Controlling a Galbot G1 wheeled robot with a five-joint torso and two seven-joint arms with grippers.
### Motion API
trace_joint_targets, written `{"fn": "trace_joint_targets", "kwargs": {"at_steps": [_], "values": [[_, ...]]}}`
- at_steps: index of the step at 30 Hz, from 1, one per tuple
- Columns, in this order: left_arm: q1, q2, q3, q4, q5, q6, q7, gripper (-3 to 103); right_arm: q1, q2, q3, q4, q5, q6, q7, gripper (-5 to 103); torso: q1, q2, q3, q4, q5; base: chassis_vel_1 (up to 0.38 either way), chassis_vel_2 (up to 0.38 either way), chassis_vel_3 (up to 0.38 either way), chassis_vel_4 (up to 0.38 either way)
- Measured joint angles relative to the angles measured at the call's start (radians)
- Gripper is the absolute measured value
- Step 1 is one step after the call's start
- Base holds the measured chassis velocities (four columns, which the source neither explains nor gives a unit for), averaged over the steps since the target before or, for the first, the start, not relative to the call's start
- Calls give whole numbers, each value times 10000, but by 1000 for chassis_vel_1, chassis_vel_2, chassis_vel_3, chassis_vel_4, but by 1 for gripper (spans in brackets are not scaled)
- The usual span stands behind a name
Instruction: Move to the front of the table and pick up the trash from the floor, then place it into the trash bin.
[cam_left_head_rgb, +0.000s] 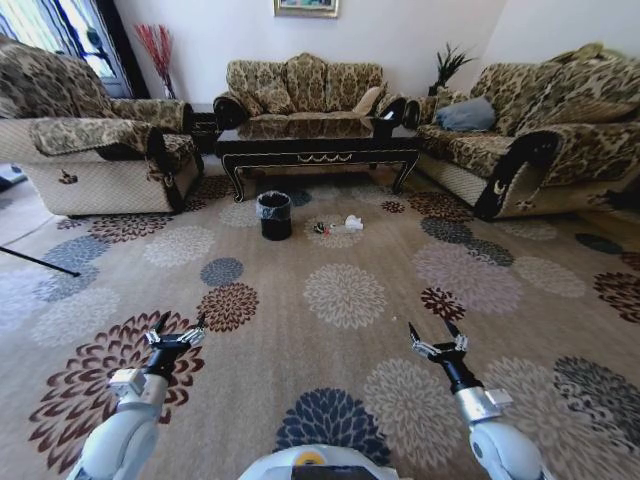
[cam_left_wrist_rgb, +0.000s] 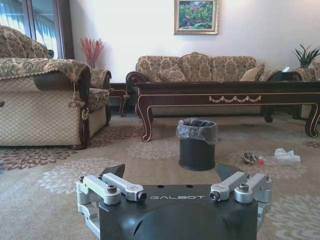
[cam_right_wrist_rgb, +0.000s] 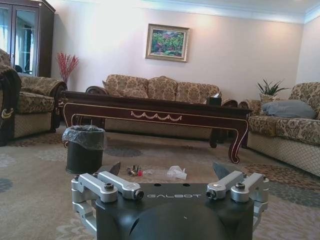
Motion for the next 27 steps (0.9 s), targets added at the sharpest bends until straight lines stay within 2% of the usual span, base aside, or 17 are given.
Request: {"fn": "trace_joint_targets", "kwargs": {"at_steps": [4,7,10,18,27], "values": [[-30,-4,1,25,2,-10,-62,100,-11,-29,2,41,15,0,-28,100,0,0,-1,0,-1,0,0,0,0],[-95,4,-36,28,-191,-511,-387,100,-87,-46,51,77,115,32,-322,100,-1,1,10,-4,-1,0,0,0,0],[-98,-10,-52,45,-191,-613,-441,100,-85,-47,58,64,147,100,-457,100,-2,0,20,-3,0,0,0,0,0],[55,-63,-42,127,62,-738,-453,100,-38,-47,57,-24,168,202,-554,100,-3,0,45,0,-1,-6,4,5,-6],[85,-63,-9,192,97,-777,-433,100,-70,-38,78,26,197,200,-591,100,-3,0,67,0,-2,-108,103,119,-109]]}}
